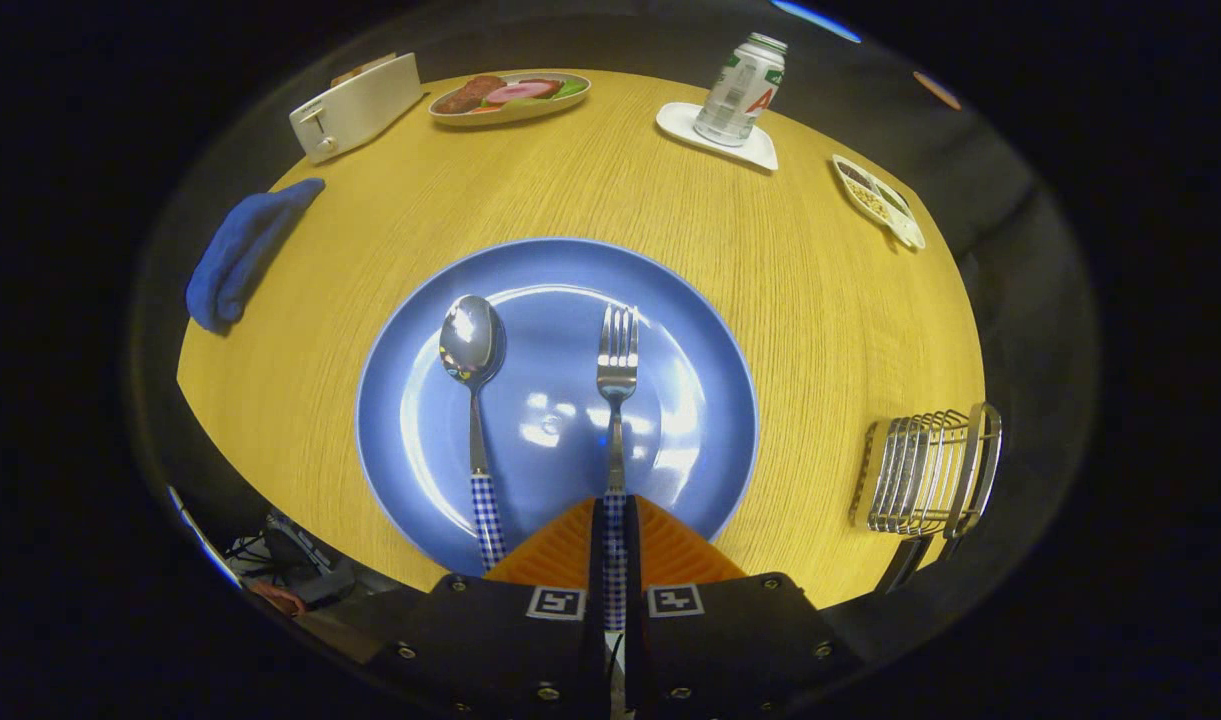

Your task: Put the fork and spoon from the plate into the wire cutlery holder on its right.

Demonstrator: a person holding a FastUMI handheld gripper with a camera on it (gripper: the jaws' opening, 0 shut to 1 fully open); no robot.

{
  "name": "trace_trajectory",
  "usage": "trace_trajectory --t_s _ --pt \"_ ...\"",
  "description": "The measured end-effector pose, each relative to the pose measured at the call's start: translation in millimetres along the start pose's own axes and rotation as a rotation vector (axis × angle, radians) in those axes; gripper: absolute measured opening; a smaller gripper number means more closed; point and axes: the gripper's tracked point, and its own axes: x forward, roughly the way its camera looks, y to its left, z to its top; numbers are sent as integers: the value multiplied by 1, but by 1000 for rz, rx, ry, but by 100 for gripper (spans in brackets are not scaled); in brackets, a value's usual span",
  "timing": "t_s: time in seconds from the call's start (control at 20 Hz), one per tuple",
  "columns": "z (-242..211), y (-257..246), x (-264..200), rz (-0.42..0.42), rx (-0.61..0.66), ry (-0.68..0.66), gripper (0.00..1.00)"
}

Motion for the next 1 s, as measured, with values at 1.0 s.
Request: trace_trajectory --t_s 1.0 --pt "1 -59 -69 51 -349 60 1"
